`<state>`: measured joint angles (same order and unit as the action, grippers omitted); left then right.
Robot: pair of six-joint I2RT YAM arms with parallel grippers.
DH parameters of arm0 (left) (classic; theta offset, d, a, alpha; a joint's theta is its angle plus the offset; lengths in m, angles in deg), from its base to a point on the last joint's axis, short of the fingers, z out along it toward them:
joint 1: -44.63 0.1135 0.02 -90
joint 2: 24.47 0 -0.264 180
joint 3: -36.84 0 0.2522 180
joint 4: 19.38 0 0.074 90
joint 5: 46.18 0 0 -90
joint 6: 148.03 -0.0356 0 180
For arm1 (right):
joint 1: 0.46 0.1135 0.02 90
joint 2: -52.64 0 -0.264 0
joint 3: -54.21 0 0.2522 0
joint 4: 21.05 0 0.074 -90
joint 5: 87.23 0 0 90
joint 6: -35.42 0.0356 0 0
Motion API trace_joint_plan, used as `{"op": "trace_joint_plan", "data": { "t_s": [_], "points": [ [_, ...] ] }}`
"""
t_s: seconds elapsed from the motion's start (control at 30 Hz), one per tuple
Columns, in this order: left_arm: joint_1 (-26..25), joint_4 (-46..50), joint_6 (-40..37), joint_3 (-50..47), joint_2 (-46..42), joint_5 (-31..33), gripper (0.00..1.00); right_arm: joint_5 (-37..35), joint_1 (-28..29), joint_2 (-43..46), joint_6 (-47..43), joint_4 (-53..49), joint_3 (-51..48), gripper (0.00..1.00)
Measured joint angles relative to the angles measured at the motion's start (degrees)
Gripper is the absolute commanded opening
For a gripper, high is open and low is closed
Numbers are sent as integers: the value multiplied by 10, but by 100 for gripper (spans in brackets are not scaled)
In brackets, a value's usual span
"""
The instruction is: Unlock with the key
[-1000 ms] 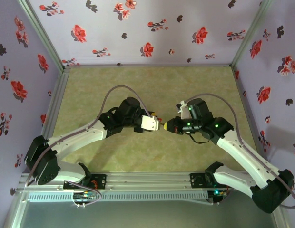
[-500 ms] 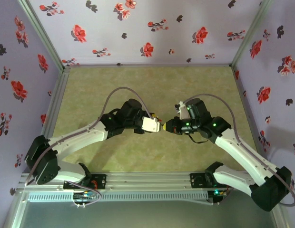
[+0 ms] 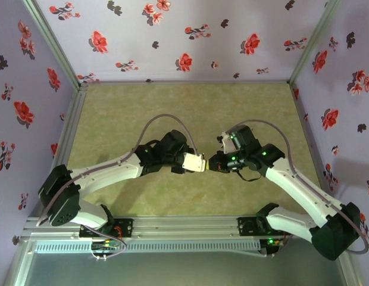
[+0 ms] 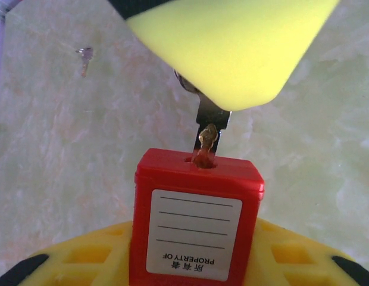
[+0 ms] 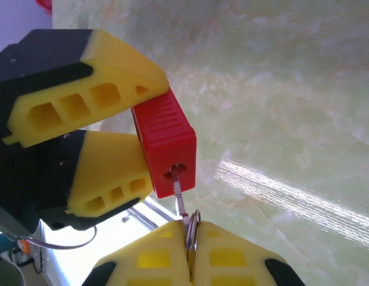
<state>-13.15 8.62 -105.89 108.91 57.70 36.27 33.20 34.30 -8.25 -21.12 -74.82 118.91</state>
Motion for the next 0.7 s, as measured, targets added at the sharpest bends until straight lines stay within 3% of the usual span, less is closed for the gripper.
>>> {"op": "trace_joint_plan", "data": {
  "t_s": [0.37, 0.7],
  "points": [
    [-14, -55, 63, -35, 0, 38, 0, 22, -16, -3, 45, 49, -32, 0],
    [-14, -52, 134, -42, 0, 22, 0, 27, -22, 0, 22, 65, -45, 0]
  ]
}}
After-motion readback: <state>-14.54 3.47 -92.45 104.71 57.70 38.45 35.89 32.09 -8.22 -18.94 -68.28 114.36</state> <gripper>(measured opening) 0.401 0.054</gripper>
